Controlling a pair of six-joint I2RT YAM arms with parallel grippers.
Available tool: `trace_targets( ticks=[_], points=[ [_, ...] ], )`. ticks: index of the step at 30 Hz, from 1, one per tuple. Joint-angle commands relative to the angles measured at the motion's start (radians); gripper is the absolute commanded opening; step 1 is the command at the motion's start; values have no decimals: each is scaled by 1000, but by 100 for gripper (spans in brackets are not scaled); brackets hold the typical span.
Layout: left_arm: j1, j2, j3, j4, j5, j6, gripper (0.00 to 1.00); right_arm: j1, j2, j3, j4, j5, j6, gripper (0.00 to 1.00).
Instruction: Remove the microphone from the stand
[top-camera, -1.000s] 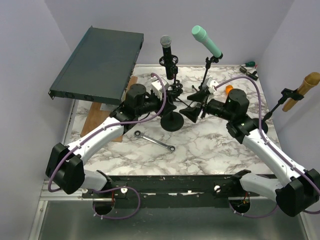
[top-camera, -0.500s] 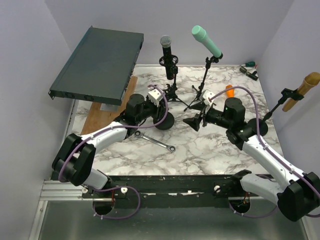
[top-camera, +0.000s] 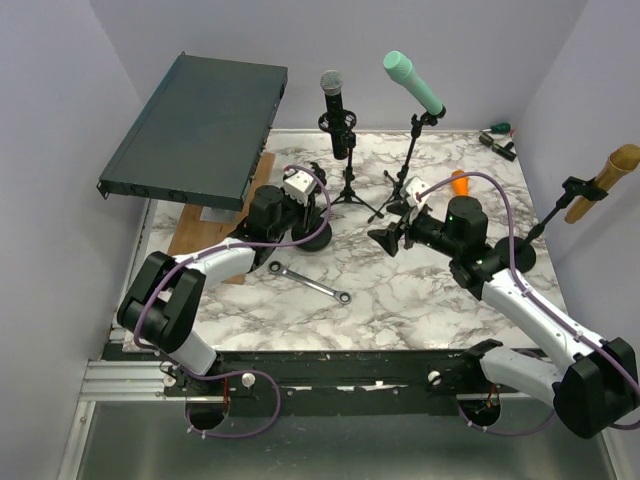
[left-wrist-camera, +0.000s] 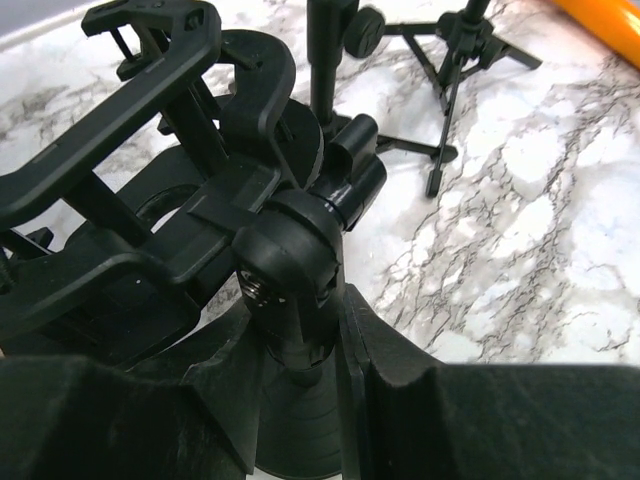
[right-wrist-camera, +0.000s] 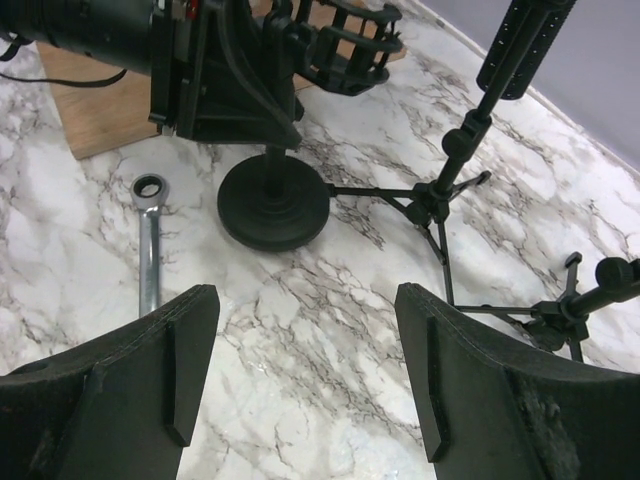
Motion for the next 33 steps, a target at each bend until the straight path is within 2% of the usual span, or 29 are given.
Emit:
trace_targets(
  ticks=[1, 11, 16, 20, 24, 30, 33],
  points=[
    [-3, 18, -12, 97, -68, -17, 7, -7, 8, -23, 62, 47, 8, 78],
    [-2, 44, -21, 55, -105, -64, 23, -11, 12, -34, 106, 148, 25, 79],
    [-30, 36, -64, 99, -76, -55, 22, -19, 15, -35, 118, 177, 31, 79],
    [-52, 26, -89, 146, -67, -46, 15, -22, 17, -37, 120, 170, 33, 79],
    [-73, 6, -102, 138, -80, -43, 14, -26, 18, -42, 123, 170, 30, 79],
    [-105, -25, -121, 87, -109, -2, 15, -29, 19, -43, 131, 177, 29, 79],
    [-107, -30, -112, 47, -110, -8, 21, -29, 31, -33, 139, 223, 34, 80]
  ],
)
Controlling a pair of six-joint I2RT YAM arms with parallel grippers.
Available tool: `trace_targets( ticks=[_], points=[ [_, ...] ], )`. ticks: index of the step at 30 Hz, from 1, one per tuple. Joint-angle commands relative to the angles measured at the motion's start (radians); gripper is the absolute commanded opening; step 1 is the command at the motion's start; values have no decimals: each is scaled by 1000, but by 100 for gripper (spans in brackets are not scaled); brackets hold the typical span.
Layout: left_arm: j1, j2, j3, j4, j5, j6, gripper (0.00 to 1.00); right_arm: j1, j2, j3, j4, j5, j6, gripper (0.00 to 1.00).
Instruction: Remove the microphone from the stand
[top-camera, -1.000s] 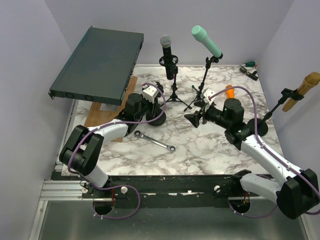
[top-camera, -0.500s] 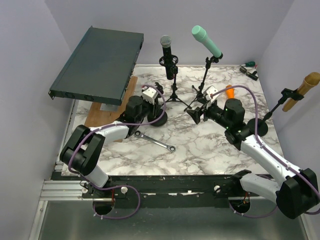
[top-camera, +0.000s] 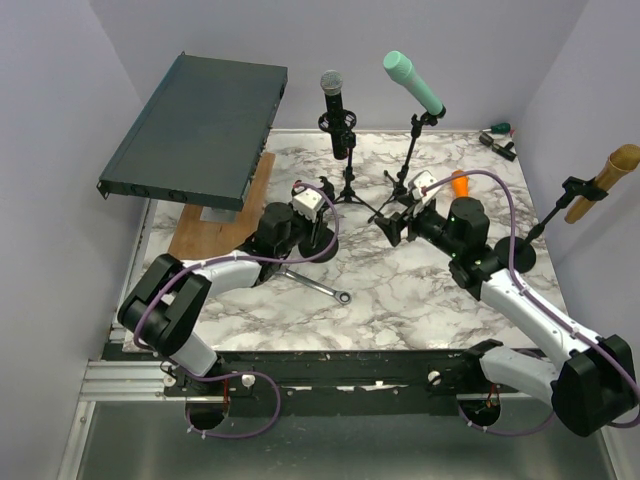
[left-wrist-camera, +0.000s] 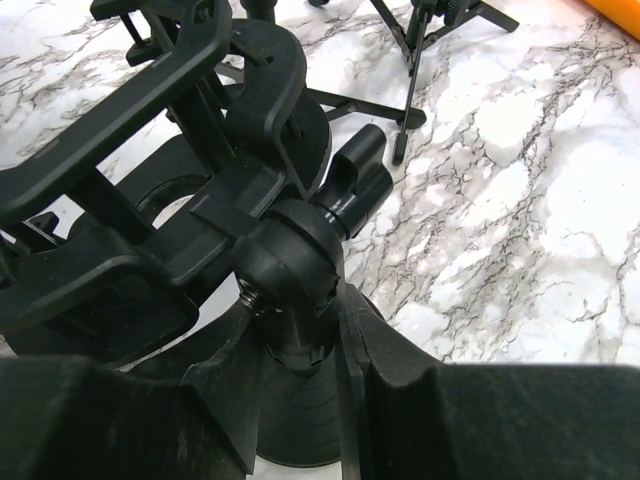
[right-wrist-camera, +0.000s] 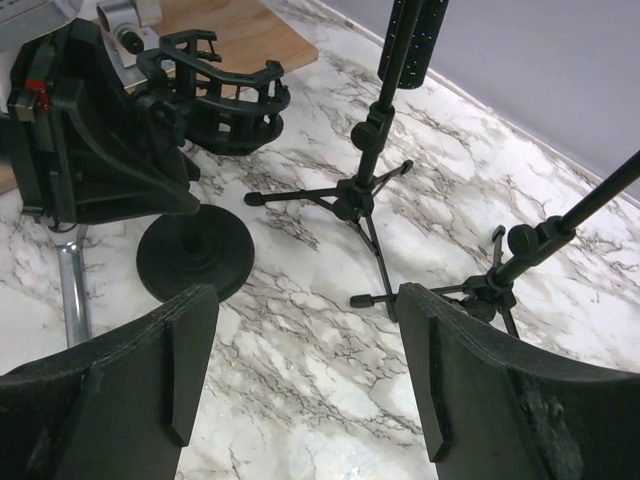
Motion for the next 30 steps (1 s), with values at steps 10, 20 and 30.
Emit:
trace_targets(
  ticks=[10, 20, 30],
  points=[
    [-11, -76, 23, -84, -18, 29, 69, -48, 94, 87, 61, 218, 96, 80],
    [-12, -261, 35, -163, 37, 123, 99, -63, 92, 132, 92, 314, 109, 80],
    [-12, -497, 100, -383, 116, 206, 99, -85, 177, 171, 209, 393, 134, 79]
  ],
)
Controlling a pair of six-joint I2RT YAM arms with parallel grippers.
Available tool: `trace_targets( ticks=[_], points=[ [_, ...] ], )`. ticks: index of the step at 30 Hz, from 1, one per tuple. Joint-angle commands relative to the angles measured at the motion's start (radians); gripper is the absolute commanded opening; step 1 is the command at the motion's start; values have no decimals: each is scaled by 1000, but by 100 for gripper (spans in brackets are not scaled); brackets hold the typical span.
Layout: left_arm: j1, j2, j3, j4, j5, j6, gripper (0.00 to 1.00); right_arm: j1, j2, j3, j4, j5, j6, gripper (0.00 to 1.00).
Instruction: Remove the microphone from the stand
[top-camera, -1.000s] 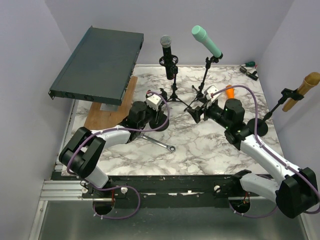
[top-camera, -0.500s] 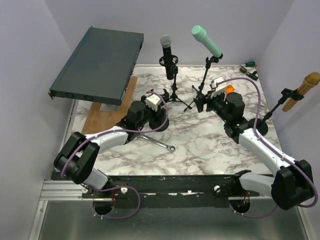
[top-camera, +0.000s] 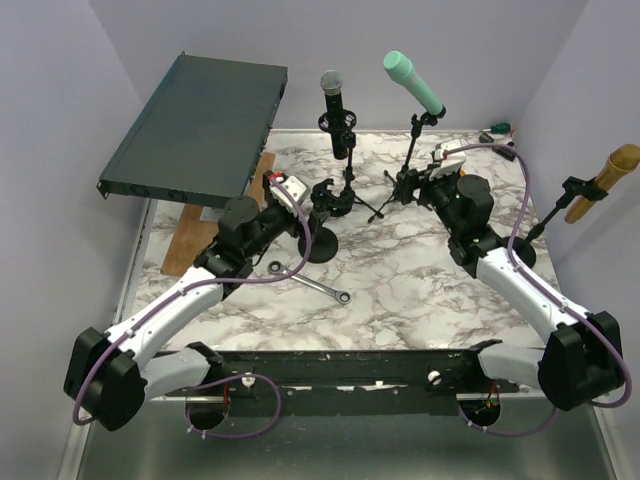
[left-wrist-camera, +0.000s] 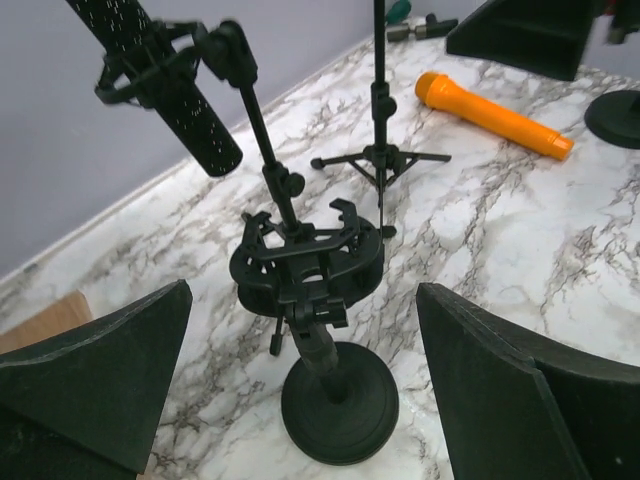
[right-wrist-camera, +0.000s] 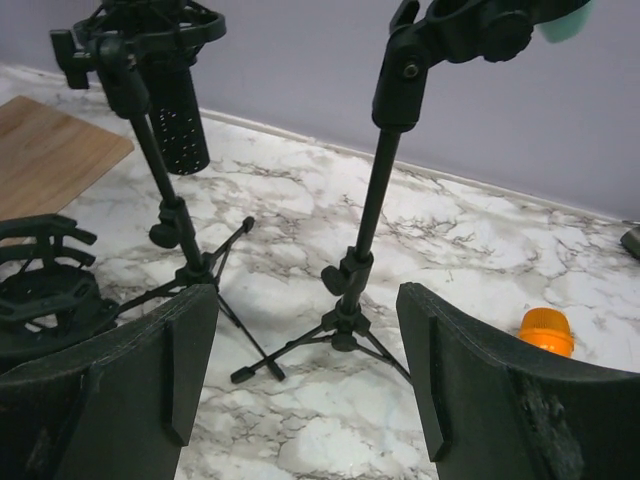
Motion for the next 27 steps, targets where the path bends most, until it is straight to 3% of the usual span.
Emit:
trace_targets(
  ticks=[1, 10, 20, 27],
  points=[
    [-4, -84, 42, -120, 67, 53, 98, -11, 66, 49, 113, 65, 32, 79],
    [-4, -144, 56, -181, 114, 94, 98, -17, 260, 86, 328, 81, 43, 71],
    [-4, -133, 66, -184, 130, 120, 99, -28, 447, 108, 568, 136, -49, 56],
    [-3, -112, 89, -185, 127, 132, 98, -29, 507, 132, 596, 92, -64, 36]
  ],
)
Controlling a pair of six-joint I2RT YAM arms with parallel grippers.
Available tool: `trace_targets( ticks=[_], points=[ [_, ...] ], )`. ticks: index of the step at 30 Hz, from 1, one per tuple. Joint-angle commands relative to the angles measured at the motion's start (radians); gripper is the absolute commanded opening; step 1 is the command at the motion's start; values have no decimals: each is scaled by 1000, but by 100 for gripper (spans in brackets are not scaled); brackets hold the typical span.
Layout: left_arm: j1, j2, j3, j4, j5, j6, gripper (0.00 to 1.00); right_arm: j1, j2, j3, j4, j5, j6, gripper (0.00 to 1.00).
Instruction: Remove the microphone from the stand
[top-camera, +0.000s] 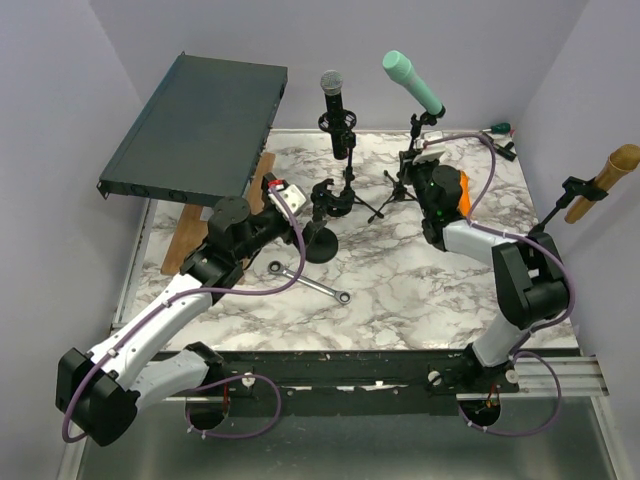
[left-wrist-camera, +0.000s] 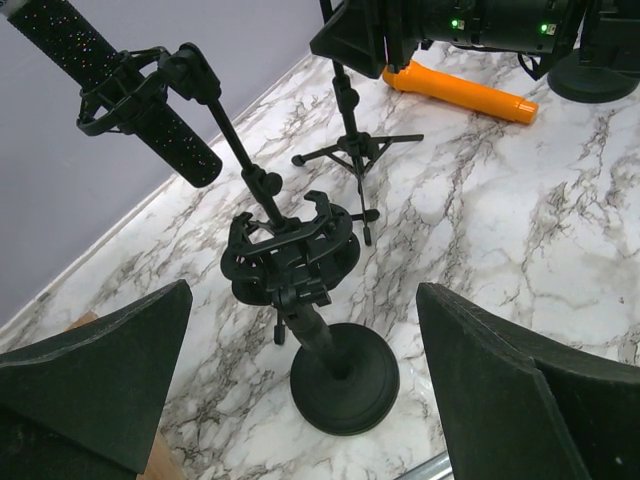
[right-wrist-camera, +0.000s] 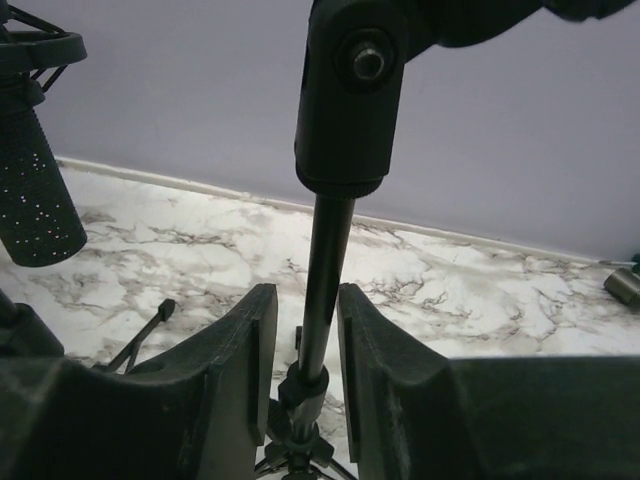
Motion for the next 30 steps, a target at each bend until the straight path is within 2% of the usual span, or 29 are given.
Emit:
trace_targets(
  ticks=[1, 6, 10, 15, 23, 30],
  points=[
    [-3, 16, 43, 5, 20, 19, 99, -7, 35, 44, 83, -5, -29, 32],
    [-4, 25, 54, 11, 31, 17, 98, -10, 22, 25, 78, -28, -28, 19],
    [-4, 33, 81, 3, 40, 13, 98, -10, -24, -17, 68, -59, -18, 1],
    [-4, 47, 133, -45, 55, -11, 98, -12, -112, -69, 14, -71, 11, 1],
    [-4, 40, 130, -47, 75, -47, 98, -17, -242, -128, -65, -56, 46, 1],
    [-4, 47, 154, -14, 136, -69, 98, -17, -402, -236, -164, -145, 156, 1]
  ],
)
